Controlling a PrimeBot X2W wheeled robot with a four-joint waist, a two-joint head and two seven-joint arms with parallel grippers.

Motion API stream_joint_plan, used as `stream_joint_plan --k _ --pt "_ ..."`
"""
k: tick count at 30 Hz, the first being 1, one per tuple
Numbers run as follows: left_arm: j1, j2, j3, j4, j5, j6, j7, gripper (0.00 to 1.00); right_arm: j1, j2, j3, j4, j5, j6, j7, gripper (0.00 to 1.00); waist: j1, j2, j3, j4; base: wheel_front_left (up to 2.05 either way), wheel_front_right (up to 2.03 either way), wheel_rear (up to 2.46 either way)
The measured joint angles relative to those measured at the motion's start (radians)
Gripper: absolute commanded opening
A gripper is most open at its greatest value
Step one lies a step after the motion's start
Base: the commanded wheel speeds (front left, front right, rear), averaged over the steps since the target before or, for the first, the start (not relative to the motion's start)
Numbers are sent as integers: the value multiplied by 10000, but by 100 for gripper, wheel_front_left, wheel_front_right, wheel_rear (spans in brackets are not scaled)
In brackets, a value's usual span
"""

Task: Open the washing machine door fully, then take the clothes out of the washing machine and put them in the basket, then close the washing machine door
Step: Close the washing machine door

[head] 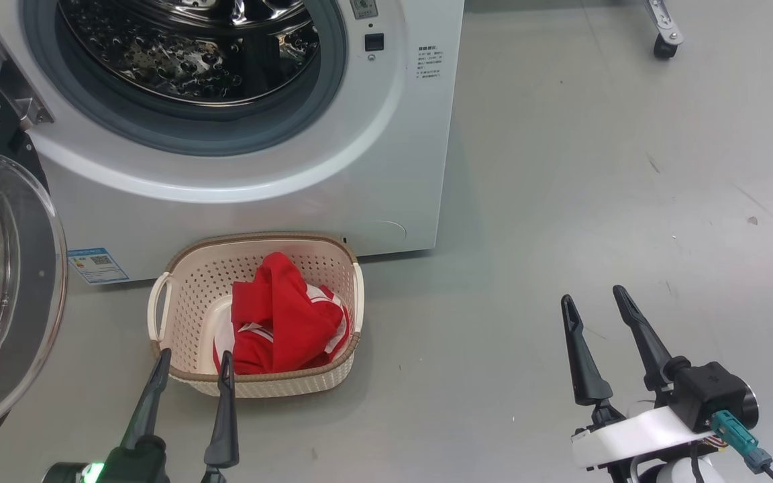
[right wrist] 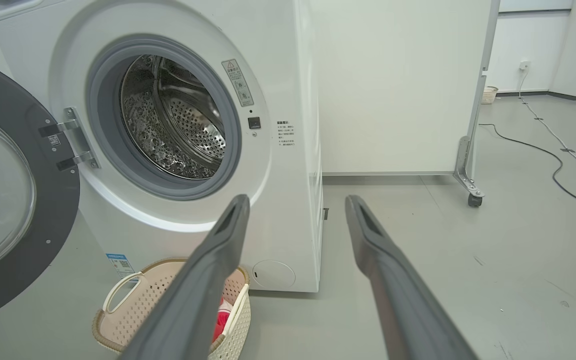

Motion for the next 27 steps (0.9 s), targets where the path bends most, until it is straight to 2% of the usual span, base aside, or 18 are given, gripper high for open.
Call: stream_joint_plan --k 13,27 --pt "-40 2 -180 -44 13 0 84 100 25 2 -278 -165 -38 -10 0 100 0 0 8 541 0 0 0" --pt "-54 2 -288 -36 -12 0 77 100 26 -33 -351 -236 -178 13 0 100 0 0 45 1905 0 0 0"
